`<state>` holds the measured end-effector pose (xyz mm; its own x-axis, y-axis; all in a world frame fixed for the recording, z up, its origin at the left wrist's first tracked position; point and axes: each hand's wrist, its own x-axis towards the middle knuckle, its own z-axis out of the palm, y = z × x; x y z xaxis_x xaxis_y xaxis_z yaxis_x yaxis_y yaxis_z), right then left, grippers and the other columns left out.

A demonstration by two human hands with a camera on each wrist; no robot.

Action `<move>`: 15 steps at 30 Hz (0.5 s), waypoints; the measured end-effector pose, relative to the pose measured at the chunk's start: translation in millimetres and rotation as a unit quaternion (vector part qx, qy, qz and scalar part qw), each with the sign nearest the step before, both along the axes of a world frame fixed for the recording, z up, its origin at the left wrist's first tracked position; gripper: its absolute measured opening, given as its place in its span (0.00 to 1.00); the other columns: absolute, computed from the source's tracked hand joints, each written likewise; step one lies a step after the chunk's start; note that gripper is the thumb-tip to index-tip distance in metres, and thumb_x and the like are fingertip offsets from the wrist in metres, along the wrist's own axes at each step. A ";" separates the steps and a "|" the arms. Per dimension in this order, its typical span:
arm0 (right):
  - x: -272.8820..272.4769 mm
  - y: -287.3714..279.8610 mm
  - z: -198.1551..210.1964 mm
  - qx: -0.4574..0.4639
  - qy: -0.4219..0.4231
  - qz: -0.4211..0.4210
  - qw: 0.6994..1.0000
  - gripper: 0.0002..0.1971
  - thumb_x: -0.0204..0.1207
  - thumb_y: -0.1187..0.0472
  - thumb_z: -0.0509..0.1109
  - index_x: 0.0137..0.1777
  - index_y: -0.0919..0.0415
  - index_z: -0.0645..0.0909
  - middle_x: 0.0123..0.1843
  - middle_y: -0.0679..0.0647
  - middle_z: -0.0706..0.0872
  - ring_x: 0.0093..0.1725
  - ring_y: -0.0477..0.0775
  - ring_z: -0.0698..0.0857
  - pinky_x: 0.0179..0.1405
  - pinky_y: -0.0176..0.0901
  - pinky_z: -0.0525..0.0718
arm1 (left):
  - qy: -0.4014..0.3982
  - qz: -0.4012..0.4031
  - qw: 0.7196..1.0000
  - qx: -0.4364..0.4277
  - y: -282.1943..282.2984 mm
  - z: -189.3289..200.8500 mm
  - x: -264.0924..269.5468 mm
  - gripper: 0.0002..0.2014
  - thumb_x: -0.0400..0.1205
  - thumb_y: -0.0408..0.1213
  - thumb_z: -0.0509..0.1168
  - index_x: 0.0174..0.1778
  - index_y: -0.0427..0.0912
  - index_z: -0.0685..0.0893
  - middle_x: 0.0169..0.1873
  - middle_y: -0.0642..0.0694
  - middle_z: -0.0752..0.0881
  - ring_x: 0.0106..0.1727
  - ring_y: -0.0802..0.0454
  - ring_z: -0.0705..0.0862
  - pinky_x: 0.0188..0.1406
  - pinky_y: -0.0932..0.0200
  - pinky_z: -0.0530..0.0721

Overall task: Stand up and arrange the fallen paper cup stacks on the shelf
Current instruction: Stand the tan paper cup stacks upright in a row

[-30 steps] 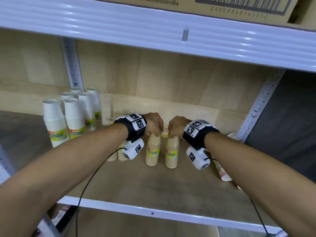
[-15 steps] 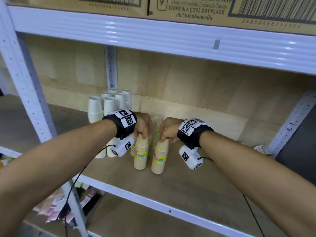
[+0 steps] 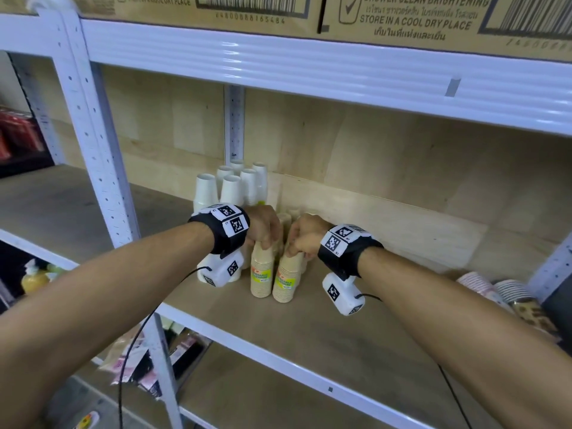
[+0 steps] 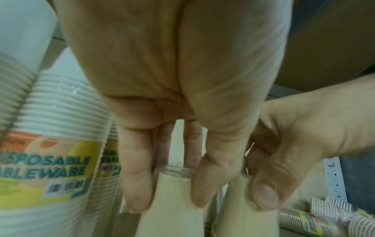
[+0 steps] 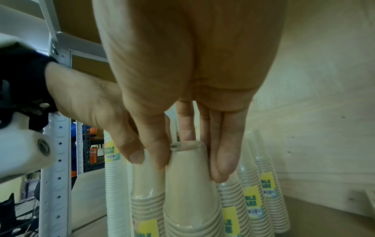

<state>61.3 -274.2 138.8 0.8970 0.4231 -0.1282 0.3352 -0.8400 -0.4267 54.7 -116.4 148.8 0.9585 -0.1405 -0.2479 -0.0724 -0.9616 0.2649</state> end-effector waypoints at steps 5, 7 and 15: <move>4.3 3.1 -3.0 0.004 -0.009 0.000 1.000 0.13 0.65 0.60 0.82 0.48 0.63 0.86 0.43 0.56 0.87 0.47 0.60 0.90 0.50 0.56 0.90 | 0.001 -0.010 1.000 -0.017 2.7 -4.0 2.9 0.17 0.72 0.29 0.74 0.56 0.46 0.88 0.50 0.48 0.87 0.44 0.52 0.86 0.35 0.62 0.85; 5.5 3.3 -3.5 0.012 -0.007 0.002 1.000 0.13 0.66 0.60 0.82 0.48 0.62 0.86 0.43 0.56 0.86 0.46 0.58 0.88 0.51 0.56 0.89 | 0.001 -0.009 1.000 -0.021 4.2 -5.3 4.7 0.16 0.73 0.29 0.73 0.56 0.46 0.88 0.50 0.48 0.87 0.42 0.53 0.85 0.35 0.62 0.84; 11.3 0.1 -6.6 0.032 -0.004 0.000 0.999 0.17 0.64 0.56 0.83 0.49 0.62 0.86 0.43 0.55 0.88 0.45 0.58 0.90 0.49 0.53 0.89 | -0.007 -0.008 1.000 -0.023 7.5 -1.1 10.7 0.17 0.75 0.30 0.73 0.60 0.46 0.87 0.52 0.50 0.85 0.42 0.55 0.85 0.32 0.65 0.83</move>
<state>72.6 -274.1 132.2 0.8975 0.4308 -0.0942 0.3393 -0.8111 -0.4765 65.4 -108.9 147.7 0.9594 -0.1663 -0.2276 -0.0914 -0.9473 0.3071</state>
